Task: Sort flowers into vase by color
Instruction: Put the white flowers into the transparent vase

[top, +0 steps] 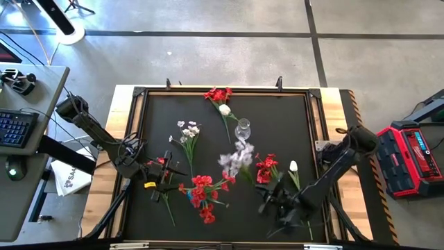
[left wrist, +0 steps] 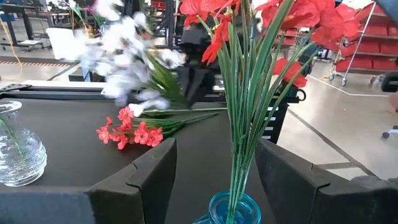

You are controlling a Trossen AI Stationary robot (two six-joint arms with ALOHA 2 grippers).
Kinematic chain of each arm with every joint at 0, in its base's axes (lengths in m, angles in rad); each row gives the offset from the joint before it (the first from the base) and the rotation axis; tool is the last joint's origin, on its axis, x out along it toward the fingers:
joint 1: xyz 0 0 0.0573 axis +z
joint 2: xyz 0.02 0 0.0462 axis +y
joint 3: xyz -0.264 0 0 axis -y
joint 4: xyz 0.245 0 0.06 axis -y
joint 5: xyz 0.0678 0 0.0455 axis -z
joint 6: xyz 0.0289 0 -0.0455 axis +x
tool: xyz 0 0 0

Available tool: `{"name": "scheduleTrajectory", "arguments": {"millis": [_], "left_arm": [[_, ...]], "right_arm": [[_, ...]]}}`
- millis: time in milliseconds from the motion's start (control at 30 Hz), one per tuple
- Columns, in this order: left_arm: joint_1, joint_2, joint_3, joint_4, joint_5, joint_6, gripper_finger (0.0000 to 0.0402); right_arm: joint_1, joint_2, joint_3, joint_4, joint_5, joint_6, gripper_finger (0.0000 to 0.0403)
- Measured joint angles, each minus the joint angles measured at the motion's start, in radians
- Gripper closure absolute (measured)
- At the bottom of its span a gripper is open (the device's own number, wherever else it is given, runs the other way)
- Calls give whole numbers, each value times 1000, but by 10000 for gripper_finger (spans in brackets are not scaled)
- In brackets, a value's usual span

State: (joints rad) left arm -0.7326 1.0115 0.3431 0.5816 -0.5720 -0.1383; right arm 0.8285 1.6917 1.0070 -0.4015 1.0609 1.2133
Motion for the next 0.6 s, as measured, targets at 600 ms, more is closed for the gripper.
{"name": "scheduleTrajectory", "arguments": {"millis": [600], "left_arm": [[0, 0, 0, 16, 0, 0, 197]], "right_arm": [[-428, -235, -532, 1745, -339, -1523, 403]]}}
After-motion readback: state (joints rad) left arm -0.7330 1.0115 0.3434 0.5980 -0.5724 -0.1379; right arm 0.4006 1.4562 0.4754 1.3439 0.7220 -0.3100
